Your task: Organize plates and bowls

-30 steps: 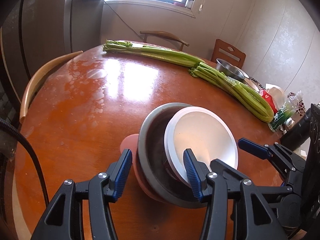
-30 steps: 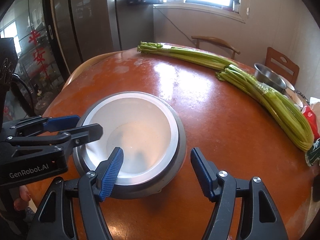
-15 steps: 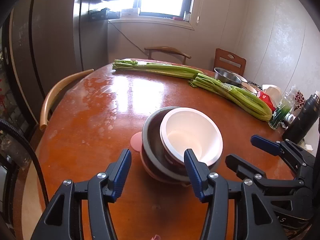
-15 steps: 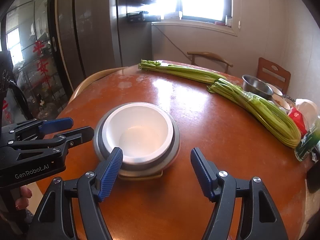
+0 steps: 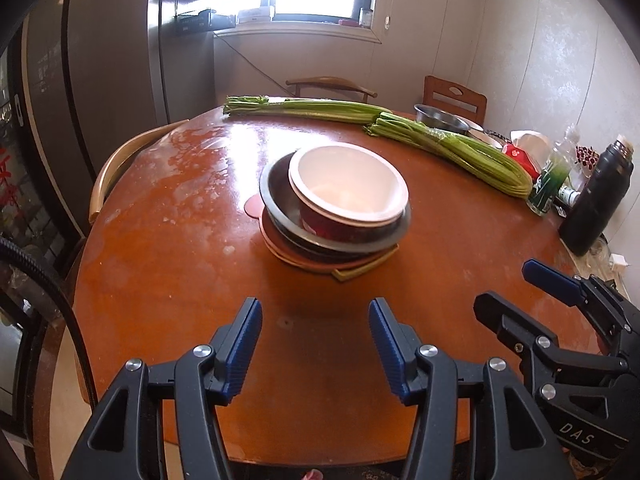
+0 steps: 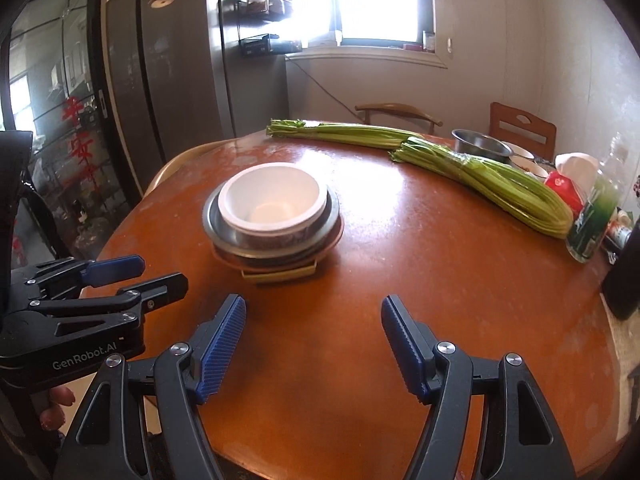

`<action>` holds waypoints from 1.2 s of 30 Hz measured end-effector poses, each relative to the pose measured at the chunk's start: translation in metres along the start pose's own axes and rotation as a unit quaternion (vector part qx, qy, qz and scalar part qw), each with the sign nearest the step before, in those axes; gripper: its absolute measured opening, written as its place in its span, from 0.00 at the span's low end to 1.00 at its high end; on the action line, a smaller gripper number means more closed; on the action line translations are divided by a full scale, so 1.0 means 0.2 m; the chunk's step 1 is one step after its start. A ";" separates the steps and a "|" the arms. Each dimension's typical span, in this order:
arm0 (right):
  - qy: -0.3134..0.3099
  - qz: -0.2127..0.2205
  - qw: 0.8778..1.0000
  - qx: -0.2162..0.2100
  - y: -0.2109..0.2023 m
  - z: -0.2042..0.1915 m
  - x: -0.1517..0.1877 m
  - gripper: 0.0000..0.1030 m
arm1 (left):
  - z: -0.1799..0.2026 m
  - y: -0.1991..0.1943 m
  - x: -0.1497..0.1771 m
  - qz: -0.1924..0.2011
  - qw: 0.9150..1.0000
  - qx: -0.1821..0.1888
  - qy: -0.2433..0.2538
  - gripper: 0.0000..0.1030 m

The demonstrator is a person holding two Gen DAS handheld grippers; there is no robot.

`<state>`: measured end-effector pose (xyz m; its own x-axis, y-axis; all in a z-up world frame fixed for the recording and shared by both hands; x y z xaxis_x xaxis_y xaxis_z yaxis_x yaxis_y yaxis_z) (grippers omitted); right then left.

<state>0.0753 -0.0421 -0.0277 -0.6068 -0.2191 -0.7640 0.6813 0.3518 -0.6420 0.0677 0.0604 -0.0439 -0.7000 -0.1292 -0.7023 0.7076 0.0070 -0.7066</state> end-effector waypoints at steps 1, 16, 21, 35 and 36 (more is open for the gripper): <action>0.001 0.000 1.000 0.002 -0.01 0.00 0.02 0.70 | 0.01 -0.01 0.02 0.001 1.000 0.000 0.000 0.54; 0.000 0.023 1.000 -0.009 -0.16 -0.05 0.15 0.70 | 0.06 -0.11 0.16 0.018 1.000 -0.005 0.010 0.54; -0.004 0.019 1.000 -0.007 -0.15 -0.06 0.18 0.70 | 0.07 -0.13 0.19 0.024 1.000 0.003 0.009 0.54; 0.006 0.016 1.000 0.002 -0.15 -0.03 0.22 0.70 | 0.07 -0.11 0.23 0.020 1.000 0.002 0.013 0.54; 0.005 0.016 1.000 0.002 -0.15 -0.04 0.22 0.70 | 0.07 -0.11 0.23 0.019 1.000 0.003 0.013 0.54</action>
<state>0.0260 -0.0556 -0.0413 -0.5892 -0.1980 -0.7833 0.7018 0.3551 -0.6176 0.0218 0.0401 -0.0589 -0.6746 -0.1025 -0.7311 0.7345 0.0063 -0.6786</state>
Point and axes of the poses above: each gripper's, at about its wrist camera, not at the fingertips, and y roughly the way its jaws point, z to its right, x to its underside, the point moved 9 cm from there along y, roughly the way its jaws point, and after that the axes turned 2 degrees about z, right-handed, at the moved point
